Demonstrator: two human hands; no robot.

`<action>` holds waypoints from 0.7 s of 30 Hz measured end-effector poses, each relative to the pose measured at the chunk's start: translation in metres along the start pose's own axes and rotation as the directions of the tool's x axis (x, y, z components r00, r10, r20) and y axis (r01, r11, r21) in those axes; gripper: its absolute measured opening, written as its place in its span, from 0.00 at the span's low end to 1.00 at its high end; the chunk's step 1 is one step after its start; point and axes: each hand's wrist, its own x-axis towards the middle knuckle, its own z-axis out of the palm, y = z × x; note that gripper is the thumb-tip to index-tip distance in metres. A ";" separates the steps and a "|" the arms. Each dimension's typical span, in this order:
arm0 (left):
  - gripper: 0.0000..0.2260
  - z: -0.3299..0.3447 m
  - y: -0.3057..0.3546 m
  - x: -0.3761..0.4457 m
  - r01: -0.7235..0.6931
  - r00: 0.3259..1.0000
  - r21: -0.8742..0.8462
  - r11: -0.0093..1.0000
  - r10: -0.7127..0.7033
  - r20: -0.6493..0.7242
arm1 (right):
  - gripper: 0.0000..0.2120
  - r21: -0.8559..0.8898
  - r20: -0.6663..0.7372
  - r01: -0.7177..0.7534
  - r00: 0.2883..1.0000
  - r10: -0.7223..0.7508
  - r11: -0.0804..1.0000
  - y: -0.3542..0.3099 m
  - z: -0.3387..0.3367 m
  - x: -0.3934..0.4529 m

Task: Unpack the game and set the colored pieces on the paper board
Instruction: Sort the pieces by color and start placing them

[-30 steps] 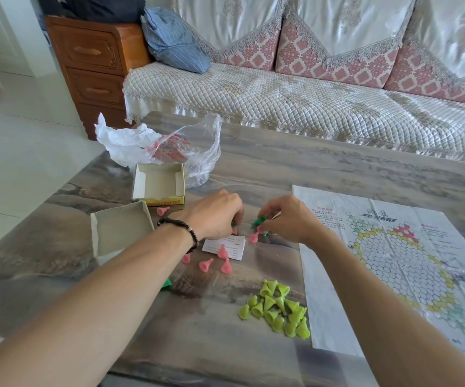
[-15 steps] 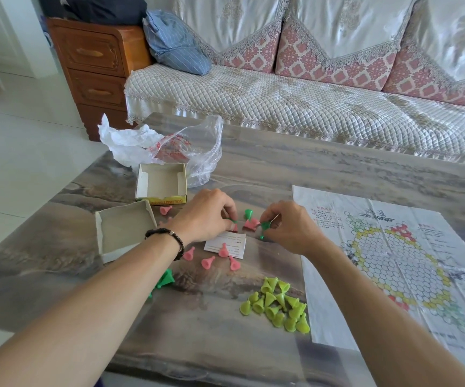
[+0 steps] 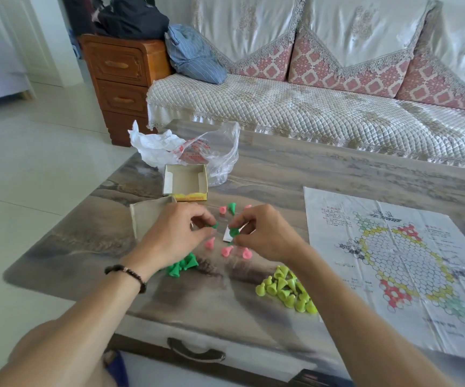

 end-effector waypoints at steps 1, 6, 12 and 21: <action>0.04 -0.002 -0.003 -0.010 0.006 0.999 -0.008 1.000 -0.007 -0.039 | 0.08 0.001 0.017 0.016 1.000 -0.016 1.000 -0.005 0.008 -0.003; 0.06 -0.007 -0.014 -0.056 0.004 0.988 0.020 1.000 0.000 -0.157 | 0.10 0.021 0.108 0.031 0.994 -0.033 0.999 -0.019 0.046 -0.013; 0.07 -0.001 -0.034 -0.090 0.040 0.981 0.045 0.998 -0.031 -0.192 | 0.10 0.034 0.054 -0.011 0.999 0.009 0.999 -0.020 0.074 -0.018; 0.07 0.002 -0.050 -0.086 0.035 0.985 0.153 0.988 -0.009 -0.170 | 0.11 -0.082 0.034 0.037 0.999 -0.035 0.996 -0.025 0.075 -0.017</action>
